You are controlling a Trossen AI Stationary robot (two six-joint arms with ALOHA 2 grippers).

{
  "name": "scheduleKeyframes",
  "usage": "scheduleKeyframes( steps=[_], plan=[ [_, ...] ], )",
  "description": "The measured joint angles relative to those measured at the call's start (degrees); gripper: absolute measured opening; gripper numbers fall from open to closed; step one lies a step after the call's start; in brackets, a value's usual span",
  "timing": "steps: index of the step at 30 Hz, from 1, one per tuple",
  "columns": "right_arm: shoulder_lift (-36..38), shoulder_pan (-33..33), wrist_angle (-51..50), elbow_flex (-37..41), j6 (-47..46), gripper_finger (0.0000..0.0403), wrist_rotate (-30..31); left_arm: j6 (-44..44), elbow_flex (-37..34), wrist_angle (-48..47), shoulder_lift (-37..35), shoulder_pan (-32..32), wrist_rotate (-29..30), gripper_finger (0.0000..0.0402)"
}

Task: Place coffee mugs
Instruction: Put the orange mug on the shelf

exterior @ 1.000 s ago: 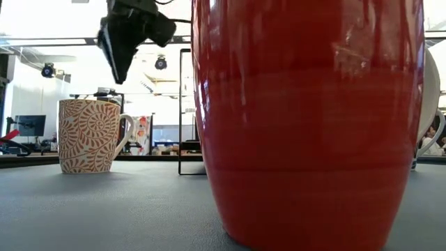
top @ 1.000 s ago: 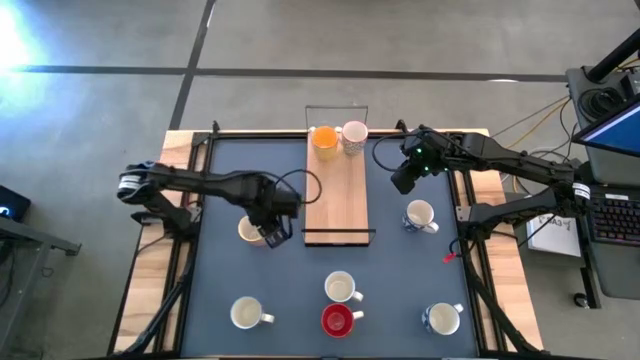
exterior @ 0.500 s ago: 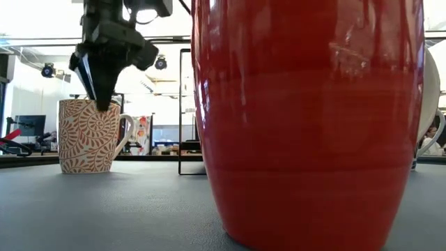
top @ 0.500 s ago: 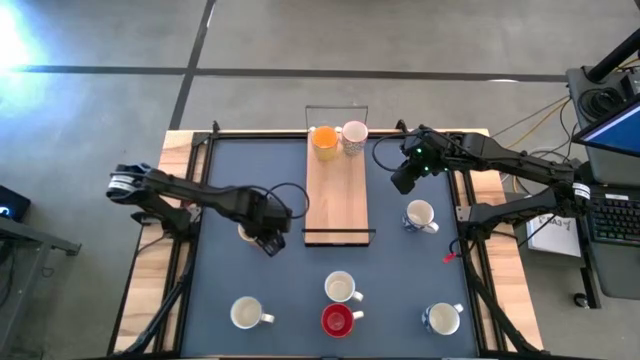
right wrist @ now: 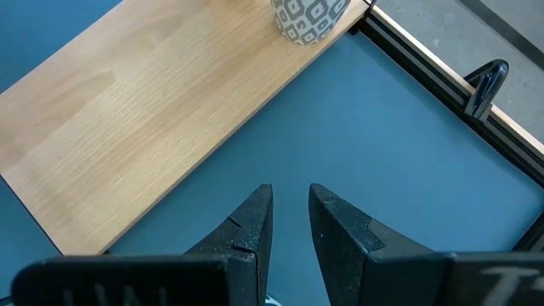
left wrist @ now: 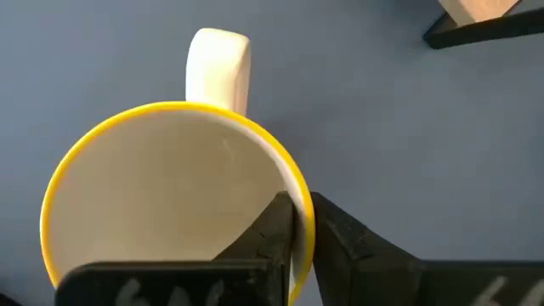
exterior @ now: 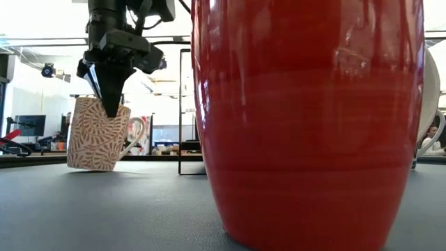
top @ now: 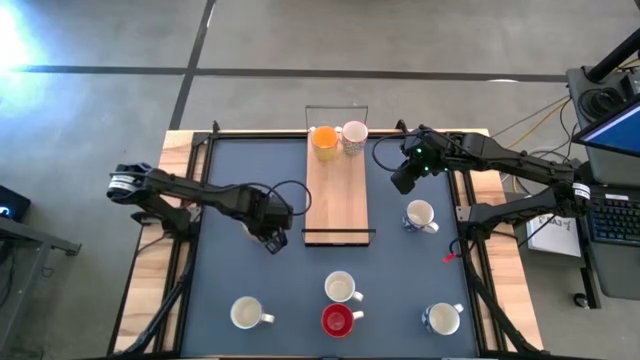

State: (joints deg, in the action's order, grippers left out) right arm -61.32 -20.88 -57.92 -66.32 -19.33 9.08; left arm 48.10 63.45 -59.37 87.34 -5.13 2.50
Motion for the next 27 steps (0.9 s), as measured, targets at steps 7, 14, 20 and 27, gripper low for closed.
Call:
scheduleKeyframes(
  steps=[7, 14, 20, 27],
  plan=[
    [0.0, 0.0, 0.0, 0.0, 0.0, 0.0068, 0.0, -2.2, 5.1, -0.7, 0.1, 2.6, 1.1, 0.0006],
    [0.0, 0.0, 0.0, 0.0, 0.0, 0.0068, 0.0, -7.8, 11.9, -1.0, 1.2, 6.1, 4.5, 0.0006],
    [0.0, 0.0, 0.0, 0.0, 0.0, 0.0068, 0.0, -13.8, 17.9, -1.4, 5.5, 10.2, 5.1, 0.0005],
    [0.0, 0.0, 0.0, 0.0, 0.0, 0.0068, 0.0, -20.7, 25.9, -2.9, 12.2, 13.3, 6.1, 0.0007]
  ],
)
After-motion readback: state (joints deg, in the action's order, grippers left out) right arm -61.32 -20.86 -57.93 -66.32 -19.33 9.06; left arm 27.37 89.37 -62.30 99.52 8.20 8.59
